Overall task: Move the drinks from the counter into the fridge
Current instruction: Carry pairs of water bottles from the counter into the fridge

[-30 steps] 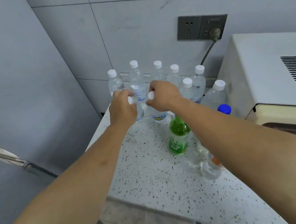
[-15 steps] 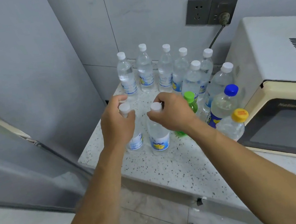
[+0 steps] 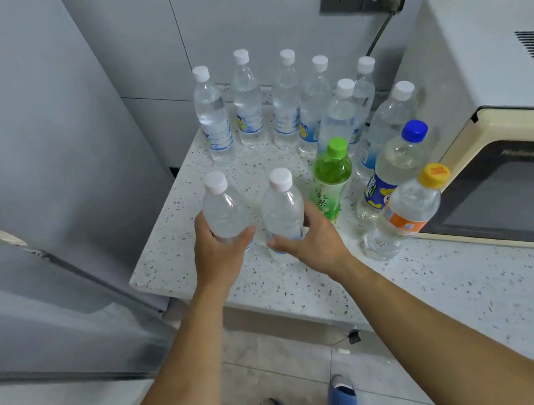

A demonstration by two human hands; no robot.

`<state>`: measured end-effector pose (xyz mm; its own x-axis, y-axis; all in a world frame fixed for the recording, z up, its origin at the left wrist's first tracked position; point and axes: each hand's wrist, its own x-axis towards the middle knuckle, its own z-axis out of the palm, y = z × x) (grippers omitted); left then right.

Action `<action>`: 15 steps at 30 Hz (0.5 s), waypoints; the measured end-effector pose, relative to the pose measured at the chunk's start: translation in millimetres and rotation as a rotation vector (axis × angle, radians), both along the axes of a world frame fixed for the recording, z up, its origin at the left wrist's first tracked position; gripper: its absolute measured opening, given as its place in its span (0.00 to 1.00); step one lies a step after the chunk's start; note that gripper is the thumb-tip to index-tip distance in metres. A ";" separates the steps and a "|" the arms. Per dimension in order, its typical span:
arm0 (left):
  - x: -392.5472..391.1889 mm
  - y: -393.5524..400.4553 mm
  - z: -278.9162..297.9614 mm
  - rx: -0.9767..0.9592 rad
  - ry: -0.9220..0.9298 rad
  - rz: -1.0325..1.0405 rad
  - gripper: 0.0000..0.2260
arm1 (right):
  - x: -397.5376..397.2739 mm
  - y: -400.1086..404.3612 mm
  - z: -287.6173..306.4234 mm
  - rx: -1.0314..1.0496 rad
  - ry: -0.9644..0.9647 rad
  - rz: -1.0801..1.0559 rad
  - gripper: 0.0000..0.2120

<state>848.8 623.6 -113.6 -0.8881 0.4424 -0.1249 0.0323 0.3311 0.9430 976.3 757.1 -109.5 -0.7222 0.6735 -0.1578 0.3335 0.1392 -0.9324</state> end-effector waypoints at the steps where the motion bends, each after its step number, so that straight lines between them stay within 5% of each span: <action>1: 0.7 -1.0 -5.7 -0.015 -0.032 -0.007 0.31 | -0.5 -1.4 -3.9 -0.019 0.011 -0.016 0.32; 8: 9.4 -13.5 -14.6 0.071 -0.113 0.008 0.27 | 15.7 -27.0 -16.5 -0.068 0.149 -0.161 0.27; 15: 37.6 -65.7 -15.3 0.277 -0.291 -0.177 0.20 | 63.5 -55.4 -19.8 -0.392 0.256 -0.250 0.17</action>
<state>886.4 557.9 -128.9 -0.7409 0.6364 -0.2146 -0.2149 0.0781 0.9735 1039.8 701.7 -129.3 -0.5956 0.7558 -0.2719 0.0669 -0.2907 -0.9545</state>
